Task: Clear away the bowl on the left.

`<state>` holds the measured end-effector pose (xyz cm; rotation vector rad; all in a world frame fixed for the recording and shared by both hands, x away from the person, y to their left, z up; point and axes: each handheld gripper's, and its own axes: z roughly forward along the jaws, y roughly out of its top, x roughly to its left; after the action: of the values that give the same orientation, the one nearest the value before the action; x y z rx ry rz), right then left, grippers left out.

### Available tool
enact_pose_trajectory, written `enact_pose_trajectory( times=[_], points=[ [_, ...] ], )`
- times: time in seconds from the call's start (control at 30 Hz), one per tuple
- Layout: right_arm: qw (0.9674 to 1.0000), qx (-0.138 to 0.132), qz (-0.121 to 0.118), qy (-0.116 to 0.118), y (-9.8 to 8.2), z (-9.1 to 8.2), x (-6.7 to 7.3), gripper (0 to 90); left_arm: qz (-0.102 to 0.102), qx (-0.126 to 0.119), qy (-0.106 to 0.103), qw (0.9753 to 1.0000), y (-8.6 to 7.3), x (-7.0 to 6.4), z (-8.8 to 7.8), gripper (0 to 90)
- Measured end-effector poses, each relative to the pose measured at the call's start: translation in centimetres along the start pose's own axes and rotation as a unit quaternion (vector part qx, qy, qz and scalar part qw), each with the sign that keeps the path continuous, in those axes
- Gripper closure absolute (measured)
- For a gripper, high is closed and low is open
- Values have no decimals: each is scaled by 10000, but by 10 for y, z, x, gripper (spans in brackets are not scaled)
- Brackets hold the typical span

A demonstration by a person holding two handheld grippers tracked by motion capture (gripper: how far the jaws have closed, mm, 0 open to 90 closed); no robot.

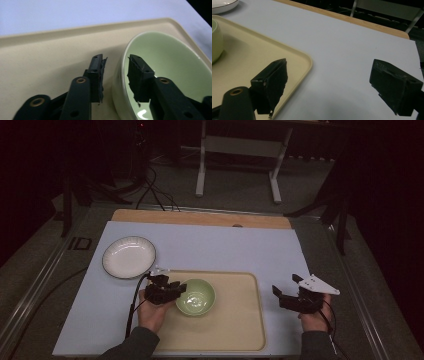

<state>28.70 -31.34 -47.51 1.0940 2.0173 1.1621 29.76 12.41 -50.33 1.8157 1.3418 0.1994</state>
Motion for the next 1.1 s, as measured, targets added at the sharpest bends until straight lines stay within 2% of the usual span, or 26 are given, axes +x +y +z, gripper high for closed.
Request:
enact_pose_trajectory(
  times=[0.33,0.6,0.7,0.93,1.1],
  points=[
    [10000,5,-1,5,0,0,0,143,166,-238,99,9995,8,1,-16,523],
    [10000,0,-1,8,0,0,0,142,118,-478,175,9986,14,8,-32,470],
    [10000,0,0,5,0,0,0,142,185,-551,235,9980,17,10,-39,458],
    [10000,-7,-6,5,0,0,0,142,465,-737,543,9947,22,15,-52,430],
    [10000,-14,8,6,0,-1,0,142,581,-873,662,9923,23,22,-64,413]
  ],
)
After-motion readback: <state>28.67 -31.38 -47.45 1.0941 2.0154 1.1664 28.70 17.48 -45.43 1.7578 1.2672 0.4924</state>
